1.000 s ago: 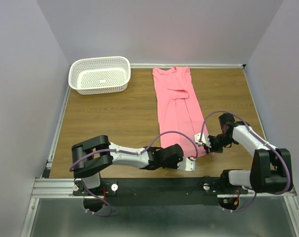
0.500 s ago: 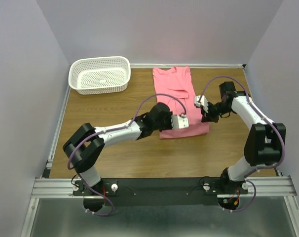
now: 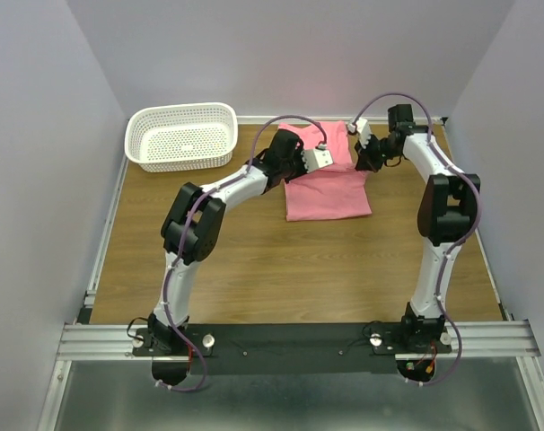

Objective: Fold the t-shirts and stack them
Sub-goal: Fold the tshirt

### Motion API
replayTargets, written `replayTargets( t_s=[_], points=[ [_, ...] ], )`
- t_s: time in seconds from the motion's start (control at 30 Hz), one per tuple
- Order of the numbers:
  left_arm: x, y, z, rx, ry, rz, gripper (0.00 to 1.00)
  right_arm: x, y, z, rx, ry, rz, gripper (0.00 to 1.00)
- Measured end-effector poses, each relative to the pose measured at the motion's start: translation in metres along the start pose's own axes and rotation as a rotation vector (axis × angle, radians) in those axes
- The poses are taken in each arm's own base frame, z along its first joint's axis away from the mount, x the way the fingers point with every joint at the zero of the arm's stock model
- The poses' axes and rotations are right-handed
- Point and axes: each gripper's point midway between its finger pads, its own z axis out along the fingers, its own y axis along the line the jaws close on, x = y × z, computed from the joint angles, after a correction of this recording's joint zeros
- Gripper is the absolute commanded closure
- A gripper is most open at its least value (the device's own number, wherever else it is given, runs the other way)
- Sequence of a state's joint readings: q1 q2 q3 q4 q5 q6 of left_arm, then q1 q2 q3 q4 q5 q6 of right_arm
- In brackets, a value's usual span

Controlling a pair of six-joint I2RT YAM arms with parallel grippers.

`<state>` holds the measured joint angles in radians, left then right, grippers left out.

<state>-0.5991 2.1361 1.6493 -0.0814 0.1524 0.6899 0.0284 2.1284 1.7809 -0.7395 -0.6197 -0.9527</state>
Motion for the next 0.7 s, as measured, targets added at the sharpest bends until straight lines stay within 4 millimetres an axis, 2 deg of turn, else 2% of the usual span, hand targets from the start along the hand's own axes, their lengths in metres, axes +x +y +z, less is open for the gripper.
replayTargets(
  t_s=[0.1, 0.23, 0.47, 0.7],
  points=[
    [0.011, -0.010, 0.006, 0.036, 0.028, -0.001, 1.00, -0.001, -0.013, 0.009, 0.019, -0.002, 0.030, 0.99],
    [0.013, -0.013, 0.009, 0.053, 0.026, -0.001, 1.00, -0.002, -0.025, 0.017, 0.037, -0.003, 0.074, 0.99],
    [0.011, -0.004, 0.012, 0.038, 0.019, -0.004, 1.00, -0.010, -0.030, 0.021, 0.050, -0.014, 0.092, 0.99],
    [0.025, -0.004, 0.019, 0.040, 0.042, -0.020, 1.00, -0.011, -0.033, 0.032, 0.051, -0.012, 0.114, 0.99]
  ],
)
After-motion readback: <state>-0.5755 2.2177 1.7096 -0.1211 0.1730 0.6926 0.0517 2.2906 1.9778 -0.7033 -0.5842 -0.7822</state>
